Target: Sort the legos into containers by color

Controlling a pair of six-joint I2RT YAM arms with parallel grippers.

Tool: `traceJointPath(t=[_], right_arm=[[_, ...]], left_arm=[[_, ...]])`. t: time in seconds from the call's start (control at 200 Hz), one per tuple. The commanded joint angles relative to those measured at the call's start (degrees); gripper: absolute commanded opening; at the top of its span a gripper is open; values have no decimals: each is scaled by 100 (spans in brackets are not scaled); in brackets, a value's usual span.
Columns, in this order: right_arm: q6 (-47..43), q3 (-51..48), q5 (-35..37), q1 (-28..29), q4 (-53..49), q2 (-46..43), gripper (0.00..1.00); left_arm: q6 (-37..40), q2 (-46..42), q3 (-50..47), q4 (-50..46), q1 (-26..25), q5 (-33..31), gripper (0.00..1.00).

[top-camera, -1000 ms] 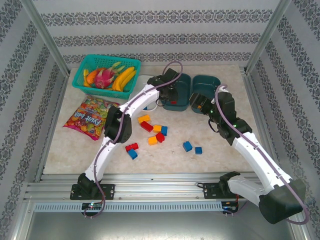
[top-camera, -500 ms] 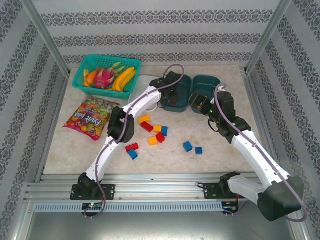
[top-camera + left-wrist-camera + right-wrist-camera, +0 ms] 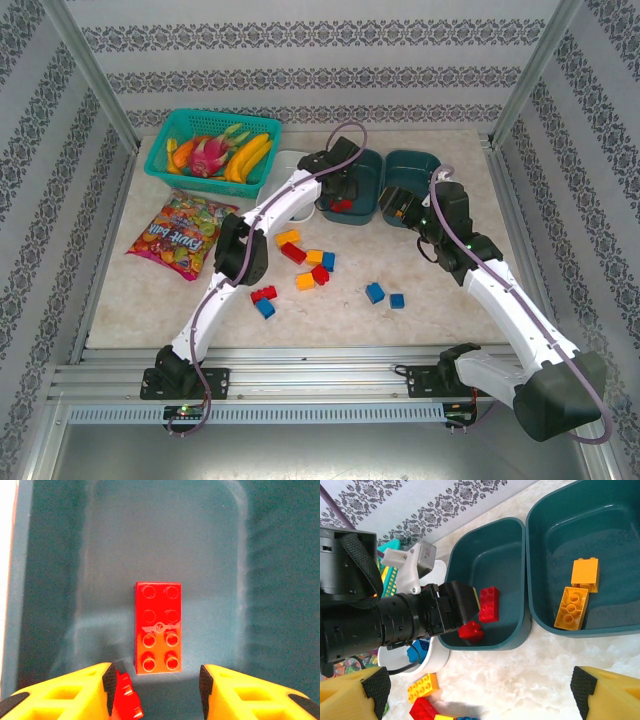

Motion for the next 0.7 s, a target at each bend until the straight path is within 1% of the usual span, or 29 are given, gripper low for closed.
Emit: traceJointPath(t=[0.0,0.215,0.275,0.335,0.41,0.49,0.58,0.694], right_arm=[[-154,107,-54,-37,-94,-62,95],[-456,165,-67,120,-330,-18,94],[-694,306,-30,286,-526,71,93],[-991,470,88,581,-764,219,93],[-1350,628,234,1020,-962,396,92],[-1731,715,418,1534,-1077,571,92],[-1929,861,479,2001,-1362,872,91],[-1791,1012,378,2460,-1739,1295,89]], left_arm=[[-197,-557,196,-151,-75,-132,49],[-337,-1127,135,-574,-70,-475,50],[-457,-1338,52,-753,-46,-540,51],[-610,-1633,-187,-811,-2,-527,52],[-727,-2192,-823,-675,44,-458,56],[-774,-2986,-1825,-321,70,-440,62],[-875,-4017,-3260,165,105,-419,66],[-873,-5530,-5188,872,123,-341,72]])
